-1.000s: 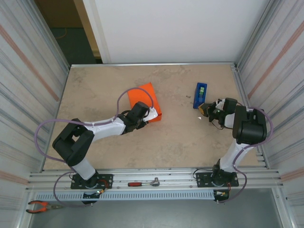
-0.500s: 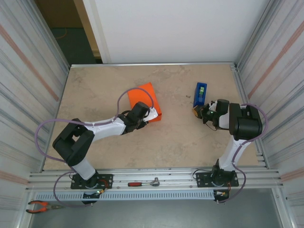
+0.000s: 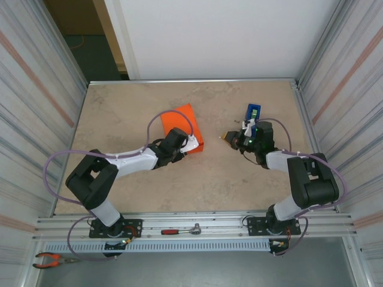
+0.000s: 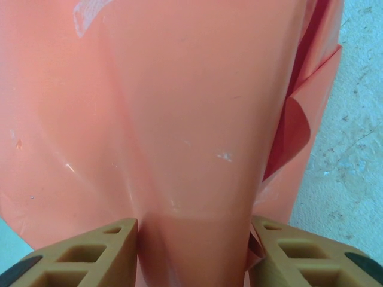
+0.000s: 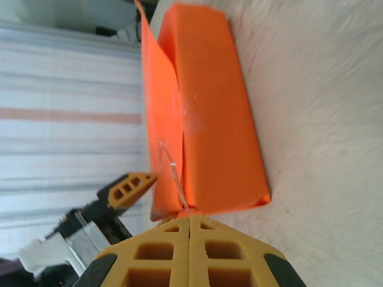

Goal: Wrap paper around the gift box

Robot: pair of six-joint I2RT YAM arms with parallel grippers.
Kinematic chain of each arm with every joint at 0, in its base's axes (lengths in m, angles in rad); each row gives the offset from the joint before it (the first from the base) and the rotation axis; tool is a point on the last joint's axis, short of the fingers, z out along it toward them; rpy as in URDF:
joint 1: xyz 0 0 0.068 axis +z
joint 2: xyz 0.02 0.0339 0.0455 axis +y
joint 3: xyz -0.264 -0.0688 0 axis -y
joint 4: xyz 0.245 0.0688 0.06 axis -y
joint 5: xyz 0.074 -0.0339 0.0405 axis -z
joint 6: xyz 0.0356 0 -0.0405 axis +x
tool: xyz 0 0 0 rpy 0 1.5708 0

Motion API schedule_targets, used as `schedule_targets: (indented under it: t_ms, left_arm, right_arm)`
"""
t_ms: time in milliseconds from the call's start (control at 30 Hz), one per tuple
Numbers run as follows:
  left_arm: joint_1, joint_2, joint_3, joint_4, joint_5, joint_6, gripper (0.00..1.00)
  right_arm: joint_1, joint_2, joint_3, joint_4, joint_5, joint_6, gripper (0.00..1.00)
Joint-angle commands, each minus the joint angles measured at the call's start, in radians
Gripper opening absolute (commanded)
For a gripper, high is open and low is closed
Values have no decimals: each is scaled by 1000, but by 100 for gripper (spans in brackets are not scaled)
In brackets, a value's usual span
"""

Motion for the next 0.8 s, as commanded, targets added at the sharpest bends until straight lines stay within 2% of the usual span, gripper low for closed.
schedule_targets:
  t_ms: [0,367,567,767]
  left_arm:
    - [7,-10,-34,-93,100,-45,46]
    - [13,-19,-35,-94,114,-52,44]
    - [13,-24,-36,-94,116,-52,44]
    - [14,-23,-36,-95,118,-52,43]
  right_arm:
    - [66,-13,-37,52,57,-21,0]
    - [303,81,-44,291,204,42,0]
    - [354,183,-49,490,244,102,0]
    - [374,226,-47,575,271,117,0]
